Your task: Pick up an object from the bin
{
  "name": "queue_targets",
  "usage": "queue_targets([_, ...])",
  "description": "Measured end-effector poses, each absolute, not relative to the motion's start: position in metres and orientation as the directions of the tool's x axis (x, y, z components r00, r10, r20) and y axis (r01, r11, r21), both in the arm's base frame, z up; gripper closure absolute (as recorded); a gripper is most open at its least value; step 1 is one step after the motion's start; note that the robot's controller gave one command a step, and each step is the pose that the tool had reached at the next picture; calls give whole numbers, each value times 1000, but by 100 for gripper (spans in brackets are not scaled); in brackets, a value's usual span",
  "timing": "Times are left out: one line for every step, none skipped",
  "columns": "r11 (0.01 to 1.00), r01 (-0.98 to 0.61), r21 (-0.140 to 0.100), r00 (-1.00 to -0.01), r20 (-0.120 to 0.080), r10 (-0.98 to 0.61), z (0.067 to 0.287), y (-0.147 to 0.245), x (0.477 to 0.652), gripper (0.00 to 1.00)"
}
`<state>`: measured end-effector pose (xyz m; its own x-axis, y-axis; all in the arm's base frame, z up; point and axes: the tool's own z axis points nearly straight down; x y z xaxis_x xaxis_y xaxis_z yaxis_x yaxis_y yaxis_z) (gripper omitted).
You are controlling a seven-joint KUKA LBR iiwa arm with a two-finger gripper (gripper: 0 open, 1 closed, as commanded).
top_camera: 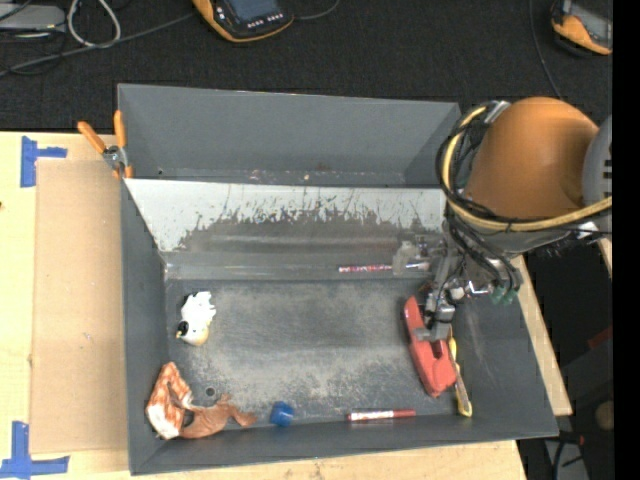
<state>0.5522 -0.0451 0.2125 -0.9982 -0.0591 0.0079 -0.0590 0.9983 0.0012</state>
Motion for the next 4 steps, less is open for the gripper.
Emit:
queue_targets([992,-128,3,-992,14,-128,204,-105,512,0])
queue_targets([999,-55,2,-998,-10,-55,129,-140,526,0])
queue_targets([993,-120,0,-993,10,-120,97,-125,468,0])
queue_targets([989,-147,0,-989,-16,-147,71,-139,482,0])
